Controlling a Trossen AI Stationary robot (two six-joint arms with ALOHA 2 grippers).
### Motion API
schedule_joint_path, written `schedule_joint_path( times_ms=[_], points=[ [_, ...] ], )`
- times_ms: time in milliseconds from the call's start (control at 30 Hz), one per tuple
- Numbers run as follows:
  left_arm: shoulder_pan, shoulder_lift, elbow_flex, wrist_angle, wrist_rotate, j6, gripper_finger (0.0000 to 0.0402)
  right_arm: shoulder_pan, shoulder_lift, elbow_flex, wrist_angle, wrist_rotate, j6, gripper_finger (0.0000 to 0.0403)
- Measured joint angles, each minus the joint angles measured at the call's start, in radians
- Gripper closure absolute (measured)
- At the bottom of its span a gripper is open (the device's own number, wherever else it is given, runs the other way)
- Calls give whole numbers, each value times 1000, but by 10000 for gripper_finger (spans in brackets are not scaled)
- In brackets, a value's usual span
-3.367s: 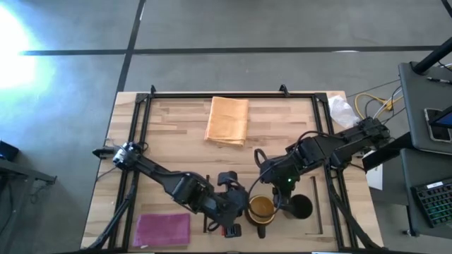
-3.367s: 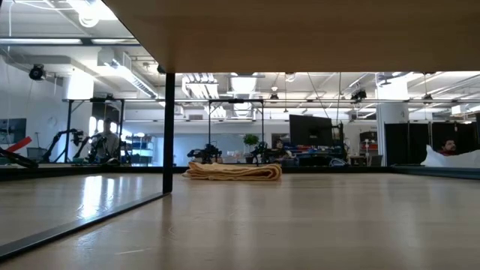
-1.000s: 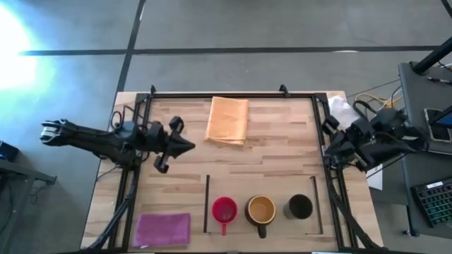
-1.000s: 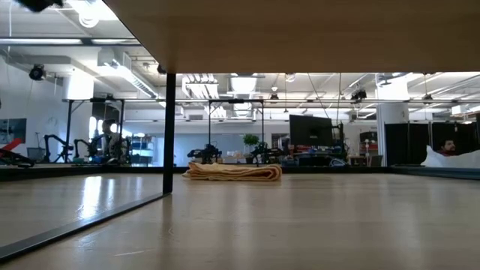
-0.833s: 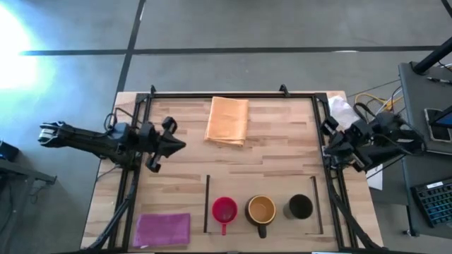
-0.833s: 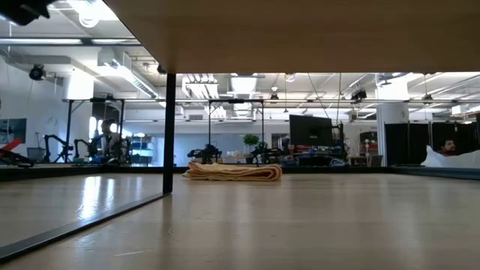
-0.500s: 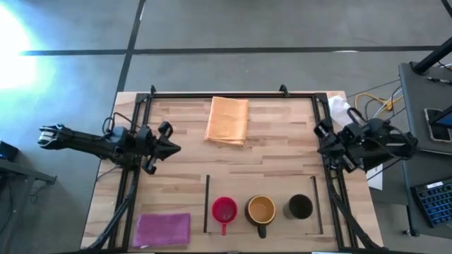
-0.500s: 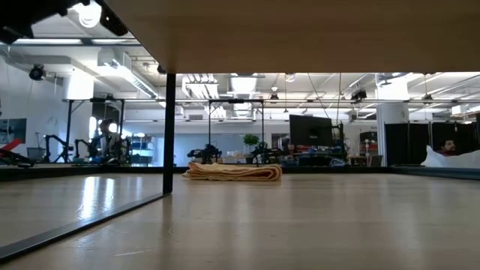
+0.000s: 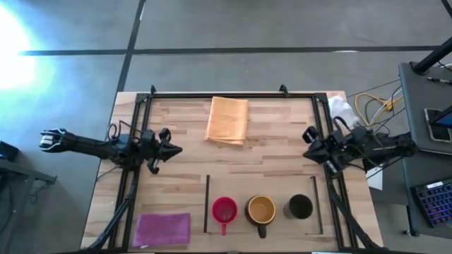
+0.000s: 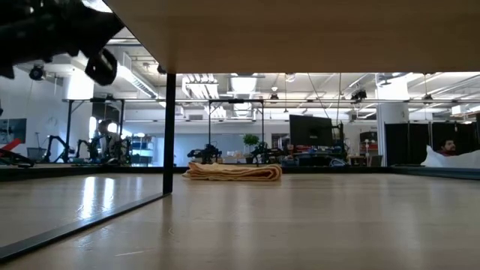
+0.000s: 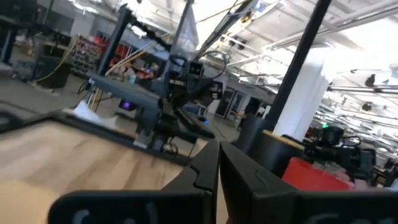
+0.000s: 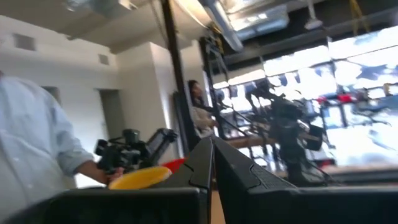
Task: Stack small to large cups/mugs on shelf
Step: Return to Home Position
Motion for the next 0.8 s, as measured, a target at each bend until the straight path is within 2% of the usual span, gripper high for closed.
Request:
schedule_joint_path(
  times_ms=[100,200,267,367,600,800],
  points=[
    [3,-48,-58,-6,-1,-61,401,0,0,-35,2,38,-1,394],
    [6,-92,-57,-160,-1,-129,402,0,0,-68,4,70,-1,394],
    [9,-116,-58,-203,-3,-153,402,-3,0,-86,20,78,-1,394],
    [15,-153,-60,-267,-12,-156,402,-8,0,-113,58,79,-13,394],
    [20,-225,-60,-386,-131,-157,402,-24,1,-163,52,102,-31,394],
    [21,-258,-61,-557,-136,-158,402,-31,1,-163,-9,104,-105,394]
  ],
)
